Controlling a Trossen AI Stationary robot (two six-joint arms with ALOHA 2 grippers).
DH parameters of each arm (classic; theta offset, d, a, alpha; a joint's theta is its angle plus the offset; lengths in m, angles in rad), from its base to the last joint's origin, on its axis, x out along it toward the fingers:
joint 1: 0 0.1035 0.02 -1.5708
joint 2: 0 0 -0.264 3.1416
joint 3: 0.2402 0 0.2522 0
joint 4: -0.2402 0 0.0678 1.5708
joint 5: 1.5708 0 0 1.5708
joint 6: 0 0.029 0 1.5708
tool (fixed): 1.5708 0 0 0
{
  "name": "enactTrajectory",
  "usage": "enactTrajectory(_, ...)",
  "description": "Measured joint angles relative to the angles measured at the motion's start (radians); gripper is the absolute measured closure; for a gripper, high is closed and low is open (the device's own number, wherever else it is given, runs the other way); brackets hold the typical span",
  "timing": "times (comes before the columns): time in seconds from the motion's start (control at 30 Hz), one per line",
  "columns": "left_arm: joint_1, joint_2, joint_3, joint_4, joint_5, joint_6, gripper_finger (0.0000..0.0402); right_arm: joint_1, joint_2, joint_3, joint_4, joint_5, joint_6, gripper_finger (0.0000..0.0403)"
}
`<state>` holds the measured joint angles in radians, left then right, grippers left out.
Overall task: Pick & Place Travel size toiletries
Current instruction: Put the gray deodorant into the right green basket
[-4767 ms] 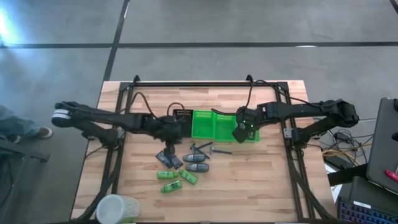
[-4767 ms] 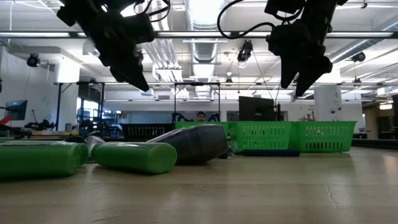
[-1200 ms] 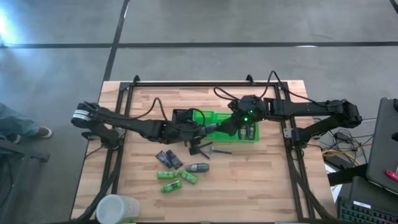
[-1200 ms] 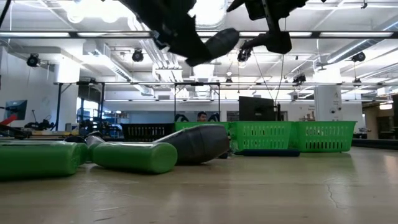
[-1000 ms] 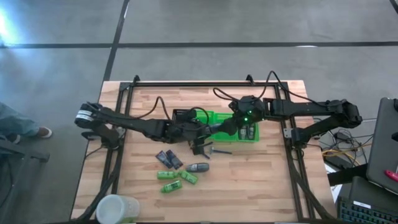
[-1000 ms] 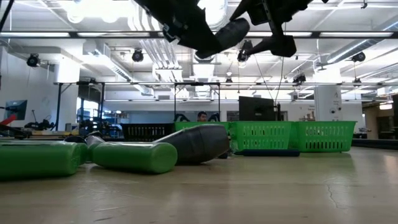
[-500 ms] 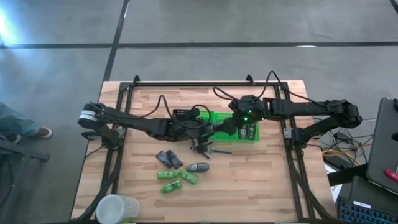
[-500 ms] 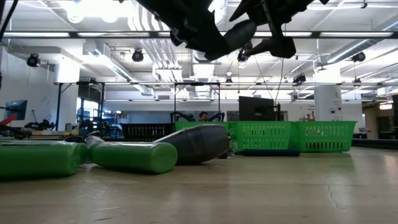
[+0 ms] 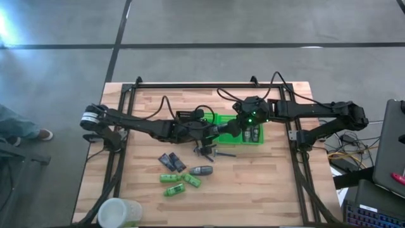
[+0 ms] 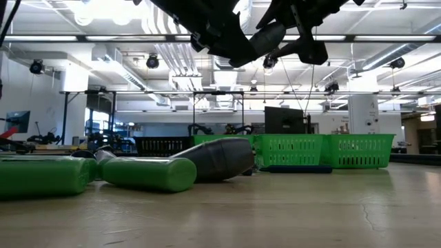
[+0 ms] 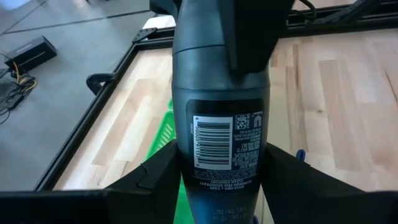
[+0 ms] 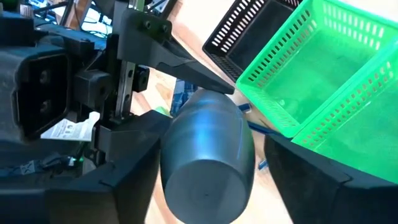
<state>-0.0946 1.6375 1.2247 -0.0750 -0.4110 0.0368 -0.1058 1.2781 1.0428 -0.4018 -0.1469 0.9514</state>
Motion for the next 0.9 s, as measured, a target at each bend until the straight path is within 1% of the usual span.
enactTrajectory(0.1, 0.002, 0.0, 0.0, -0.001, 0.001, 0.001, 0.0209, 0.0, 0.0, -0.002, 0.001, 0.007, 0.011, 0.0146)
enactTrajectory(0.27, 0.002, 0.0, -0.001, -0.002, 0.001, 0.002, 0.0207, 0.001, 0.004, -0.003, 0.001, 0.009, 0.012, 0.0165)
enactTrajectory(0.43, 0.002, 0.0, -0.003, -0.006, 0.001, 0.002, 0.0183, 0.004, 0.025, -0.003, 0.003, 0.023, 0.008, 0.0198)
enactTrajectory(0.5, 0.003, 0.0, -0.003, -0.003, -0.003, 0.002, 0.0172, 0.004, 0.027, -0.003, -0.005, 0.066, -0.014, 0.0209)
enactTrajectory(0.57, 0.003, -0.002, -0.002, -0.012, -0.013, 0.0, 0.0165, 0.004, 0.029, -0.005, -0.02, 0.115, -0.028, 0.0209)
enactTrajectory(0.7, 0.0, -0.002, -0.002, -0.095, -0.024, -0.038, 0.0157, 0.002, 0.006, -0.005, -0.078, 0.191, -0.045, 0.0209)
enactTrajectory(0.8, 0.0, -0.006, -0.002, -0.183, -0.045, -0.107, 0.0155, 0.004, -0.024, -0.005, -0.19, 0.266, -0.063, 0.0209)
enactTrajectory(0.83, 0.0, -0.01, -0.002, -0.217, -0.052, -0.133, 0.0156, 0.01, -0.037, -0.005, -0.243, 0.303, -0.066, 0.0209)
enactTrajectory(0.9, 0.001, -0.02, -0.002, -0.278, -0.055, -0.181, 0.0156, 0.028, -0.065, -0.005, -0.36, 0.408, -0.068, 0.0209)
